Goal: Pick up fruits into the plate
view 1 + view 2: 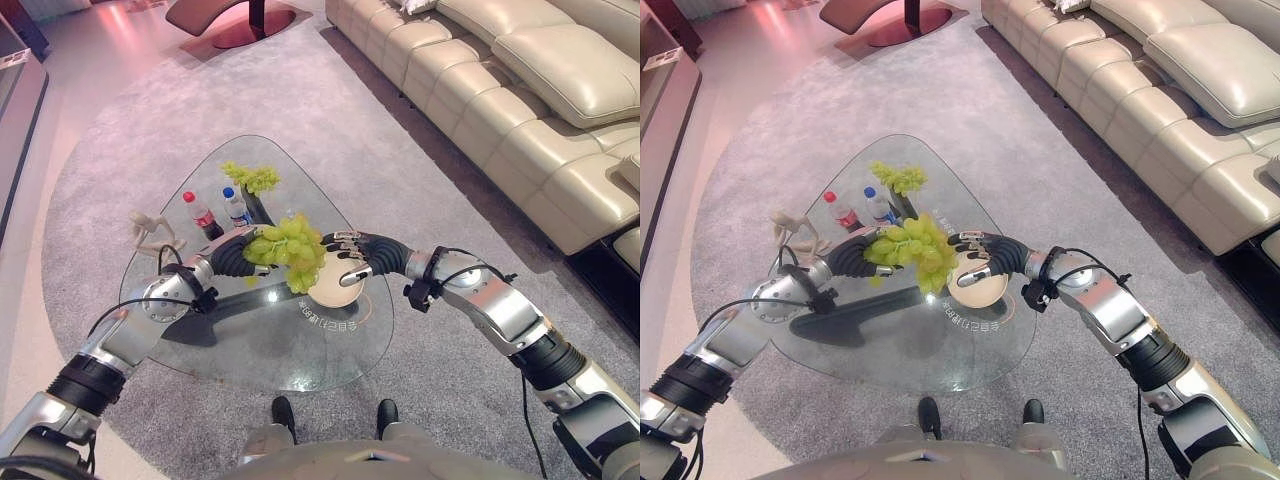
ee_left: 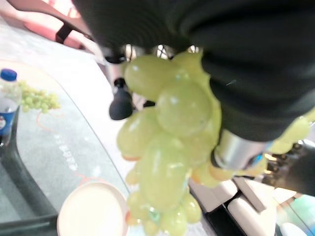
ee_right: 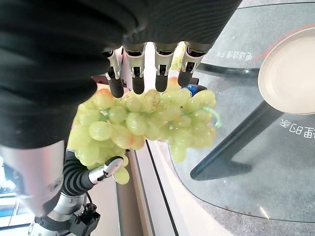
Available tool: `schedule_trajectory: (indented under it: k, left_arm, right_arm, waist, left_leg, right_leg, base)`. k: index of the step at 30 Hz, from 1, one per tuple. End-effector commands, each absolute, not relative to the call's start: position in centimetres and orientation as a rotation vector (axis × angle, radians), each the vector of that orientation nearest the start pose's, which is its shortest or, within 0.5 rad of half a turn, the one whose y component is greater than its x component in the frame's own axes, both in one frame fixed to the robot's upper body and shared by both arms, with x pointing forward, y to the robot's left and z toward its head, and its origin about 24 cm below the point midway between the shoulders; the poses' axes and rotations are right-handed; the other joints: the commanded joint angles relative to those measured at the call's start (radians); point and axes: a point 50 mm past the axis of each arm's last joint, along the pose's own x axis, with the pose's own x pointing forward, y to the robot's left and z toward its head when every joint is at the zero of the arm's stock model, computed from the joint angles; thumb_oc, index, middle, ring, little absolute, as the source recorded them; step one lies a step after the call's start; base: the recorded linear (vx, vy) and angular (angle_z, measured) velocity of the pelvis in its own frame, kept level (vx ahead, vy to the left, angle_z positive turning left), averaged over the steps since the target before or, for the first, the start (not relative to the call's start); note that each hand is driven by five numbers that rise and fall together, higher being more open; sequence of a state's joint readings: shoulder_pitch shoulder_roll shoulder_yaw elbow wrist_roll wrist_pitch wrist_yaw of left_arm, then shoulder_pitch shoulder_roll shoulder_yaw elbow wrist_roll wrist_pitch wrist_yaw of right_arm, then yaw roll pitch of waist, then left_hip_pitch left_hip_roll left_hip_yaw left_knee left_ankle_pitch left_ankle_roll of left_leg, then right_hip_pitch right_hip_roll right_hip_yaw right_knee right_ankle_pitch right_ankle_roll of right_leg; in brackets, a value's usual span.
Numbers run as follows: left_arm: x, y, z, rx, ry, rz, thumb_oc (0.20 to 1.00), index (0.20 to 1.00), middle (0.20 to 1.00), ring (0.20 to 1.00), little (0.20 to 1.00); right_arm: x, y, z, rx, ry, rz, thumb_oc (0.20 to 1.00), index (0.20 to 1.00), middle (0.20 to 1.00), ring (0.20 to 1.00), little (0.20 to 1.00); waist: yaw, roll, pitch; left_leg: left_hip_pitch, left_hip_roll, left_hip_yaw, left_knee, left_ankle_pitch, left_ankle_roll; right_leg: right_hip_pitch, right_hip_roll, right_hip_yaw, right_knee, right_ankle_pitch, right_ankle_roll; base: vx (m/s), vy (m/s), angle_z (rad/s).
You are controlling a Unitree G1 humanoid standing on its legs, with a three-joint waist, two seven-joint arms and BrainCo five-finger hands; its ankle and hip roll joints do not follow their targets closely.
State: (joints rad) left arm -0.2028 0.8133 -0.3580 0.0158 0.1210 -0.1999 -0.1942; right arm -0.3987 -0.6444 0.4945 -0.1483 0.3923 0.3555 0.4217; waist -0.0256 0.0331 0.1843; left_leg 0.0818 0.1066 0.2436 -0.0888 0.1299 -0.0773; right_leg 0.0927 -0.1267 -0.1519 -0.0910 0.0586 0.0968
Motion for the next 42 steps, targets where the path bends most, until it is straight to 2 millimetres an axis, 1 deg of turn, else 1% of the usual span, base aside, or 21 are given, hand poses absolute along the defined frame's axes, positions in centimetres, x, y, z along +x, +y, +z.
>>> schedule_trajectory:
  k: [1, 6, 10, 14, 22, 26, 30, 37, 38, 39, 40, 42]
  left_arm:
    - [27.1, 18.2, 11.3, 0.953, -0.307, -0.598, 0.2, 0.2, 0.2, 0.2, 0.2]
    - [27.0, 17.9, 11.2, 0.944, -0.314, -0.597, 0.2, 0.2, 0.2, 0.2, 0.2]
    - [26.9, 17.4, 10.8, 0.923, -0.32, -0.59, 0.2, 0.2, 0.2, 0.2, 0.2]
    - [26.8, 16.9, 10.6, 0.912, -0.336, -0.593, 0.2, 0.2, 0.2, 0.2, 0.2]
    - [27.1, 15.4, 10.8, 0.905, -0.394, -0.595, 0.2, 0.2, 0.2, 0.2, 0.2]
    - [27.5, 14.3, 11.5, 0.898, -0.446, -0.594, 0.2, 0.2, 0.2, 0.2, 0.2]
    - [27.6, 13.8, 12.1, 0.902, -0.504, -0.569, 0.2, 0.2, 0.2, 0.2, 0.2]
    - [27.9, 13.6, 13.8, 0.914, -0.603, -0.507, 0.2, 0.2, 0.2, 0.2, 0.2]
    - [28.0, 13.4, 14.5, 0.905, -0.621, -0.508, 0.2, 0.2, 0.2, 0.2, 0.2]
    - [28.3, 13.5, 14.6, 0.9, -0.597, -0.507, 0.2, 0.2, 0.2, 0.2, 0.2]
    - [28.3, 13.4, 14.8, 0.924, -0.63, -0.498, 0.2, 0.2, 0.2, 0.2, 0.2]
    - [28.6, 13.7, 15.1, 0.932, -0.637, -0.488, 0.2, 0.2, 0.2, 0.2, 0.2]
  right_arm:
    - [26.9, -8.7, 12.7, -0.331, 0.008, 1.009, 1.0, 1.0, 1.0, 1.0, 1.0]
    - [27.0, -8.7, 13.0, -0.307, -0.018, 0.973, 1.0, 1.0, 1.0, 1.0, 1.0]
    - [26.8, -8.3, 13.3, -0.244, -0.039, 0.957, 1.0, 1.0, 1.0, 1.0, 1.0]
    - [26.6, -7.6, 13.1, -0.212, -0.034, 0.97, 1.0, 1.0, 1.0, 1.0, 1.0]
    - [26.1, -5.8, 12.5, -0.146, 0.013, 1.021, 1.0, 1.0, 1.0, 1.0, 1.0]
    - [25.8, -4.7, 12.1, -0.116, 0.056, 1.068, 1.0, 1.0, 1.0, 1.0, 1.0]
    - [25.3, -3.9, 11.7, -0.081, 0.106, 1.111, 1.0, 1.0, 1.0, 1.0, 1.0]
    - [24.6, -3.3, 10.7, -0.025, 0.192, 1.17, 1.0, 1.0, 1.0, 1.0, 1.0]
    - [24.3, -3.2, 10.6, -0.017, 0.213, 1.186, 1.0, 1.0, 1.0, 1.0, 1.0]
    - [24.3, -3.1, 10.5, -0.014, 0.228, 1.199, 1.0, 1.0, 1.0, 1.0, 1.0]
    - [24.2, -2.9, 10.2, -0.011, 0.247, 1.223, 1.0, 1.0, 1.0, 1.0, 1.0]
    - [23.9, -2.8, 9.6, -0.005, 0.285, 1.263, 1.0, 1.0, 1.0, 1.0, 1.0]
  waist:
    - [0.016, -0.03, -0.053]
    - [0.016, -0.03, -0.055]
    - [0.014, -0.029, -0.059]
    - [0.014, -0.029, -0.062]
    - [0.015, -0.032, -0.068]
    - [0.017, -0.035, -0.072]
    - [0.017, -0.038, -0.076]
    - [0.02, -0.043, -0.081]
    - [0.023, -0.045, -0.084]
    - [0.022, -0.045, -0.085]
    - [0.02, -0.047, -0.086]
    - [0.02, -0.048, -0.09]
  left_leg:
    - [0.024, 0.047, -0.011, 0.021, -0.078, -0.023]
    - [0.024, 0.047, -0.011, 0.021, -0.08, -0.021]
    - [0.026, 0.048, -0.011, 0.019, -0.082, -0.019]
    - [0.026, 0.05, -0.011, 0.018, -0.083, -0.019]
    - [0.028, 0.057, -0.014, 0.016, -0.082, -0.022]
    - [0.028, 0.061, -0.017, 0.016, -0.081, -0.023]
    - [0.03, 0.062, -0.019, 0.015, -0.079, -0.024]
    - [0.029, 0.065, -0.027, 0.013, -0.075, -0.026]
    - [0.029, 0.064, -0.03, 0.014, -0.074, -0.027]
    - [0.03, 0.064, -0.031, 0.014, -0.074, -0.027]
    - [0.03, 0.065, -0.031, 0.012, -0.073, -0.027]
    - [0.031, 0.066, -0.033, 0.01, -0.071, -0.029]
  right_leg:
    - [-0.003, -0.112, -0.088, 0.02, 0.038, 0.065]
    - [-0.004, -0.113, -0.087, 0.021, 0.038, 0.066]
    - [-0.004, -0.112, -0.084, 0.021, 0.036, 0.066]
    - [-0.005, -0.112, -0.083, 0.022, 0.034, 0.066]
    - [0.002, -0.107, -0.084, 0.022, 0.027, 0.061]
    - [0.003, -0.105, -0.088, 0.028, 0.022, 0.059]
    - [0.009, -0.102, -0.088, 0.031, 0.017, 0.055]
    - [0.013, -0.097, -0.09, 0.037, 0.009, 0.05]
    - [0.015, -0.098, -0.093, 0.038, 0.008, 0.051]
    - [0.016, -0.097, -0.093, 0.04, 0.007, 0.051]
    - [0.017, -0.094, -0.091, 0.041, 0.006, 0.048]
    - [0.018, -0.091, -0.091, 0.042, 0.004, 0.048]
  base:
    - [0.0, 0.0, 0.0]
    - [0.0, 0.0, 0.0]
    - [0.0, 0.0, 0.0]
    - [0.0, 0.0, 0.0]
    - [0.0, 0.0, 0.0]
    - [0.0, -0.008, 0.0]
    - [0.0, 0.0, 0.0]
    - [0.01, -0.008, 0.04]
    - [0.01, -0.008, 0.1]
    - [0.02, -0.012, 0.12]
    - [0.02, -0.013, 0.08]
    - [0.01, -0.006, 0.02]
